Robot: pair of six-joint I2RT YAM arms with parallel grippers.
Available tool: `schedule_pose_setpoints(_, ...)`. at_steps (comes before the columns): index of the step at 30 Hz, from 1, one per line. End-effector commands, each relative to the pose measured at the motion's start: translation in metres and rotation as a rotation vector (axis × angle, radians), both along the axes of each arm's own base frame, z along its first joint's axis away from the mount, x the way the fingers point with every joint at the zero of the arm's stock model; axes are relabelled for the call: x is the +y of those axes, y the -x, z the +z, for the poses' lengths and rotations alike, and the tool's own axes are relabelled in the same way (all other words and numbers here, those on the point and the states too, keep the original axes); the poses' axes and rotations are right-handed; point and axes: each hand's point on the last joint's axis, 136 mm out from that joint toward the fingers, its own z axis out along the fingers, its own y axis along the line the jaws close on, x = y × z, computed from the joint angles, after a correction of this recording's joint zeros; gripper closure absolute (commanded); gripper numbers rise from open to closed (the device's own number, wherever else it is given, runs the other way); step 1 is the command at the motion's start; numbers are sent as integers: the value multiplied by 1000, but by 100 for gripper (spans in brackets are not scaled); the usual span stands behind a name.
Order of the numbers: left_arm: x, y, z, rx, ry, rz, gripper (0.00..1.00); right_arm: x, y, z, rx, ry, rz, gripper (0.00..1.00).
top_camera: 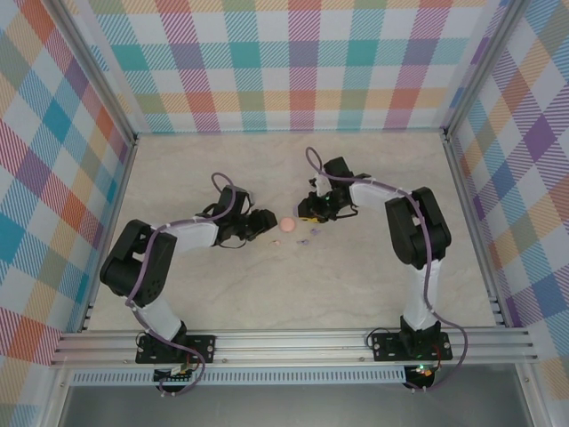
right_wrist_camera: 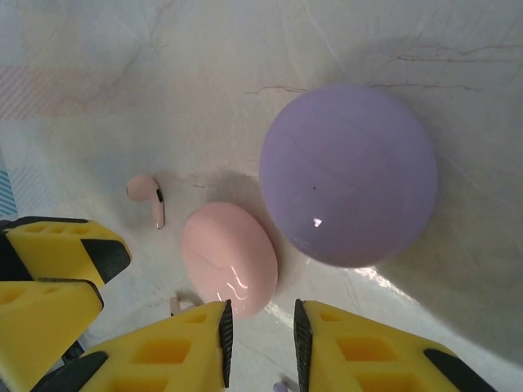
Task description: Insert the wireless bluetooth earbuds into the charging case
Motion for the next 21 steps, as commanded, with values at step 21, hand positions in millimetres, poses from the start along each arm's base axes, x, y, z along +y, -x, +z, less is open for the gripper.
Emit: schedule_pose_setpoints(21,-30,-13,-22,29,51,-19,55,24,5,-15,97,-32,18,73)
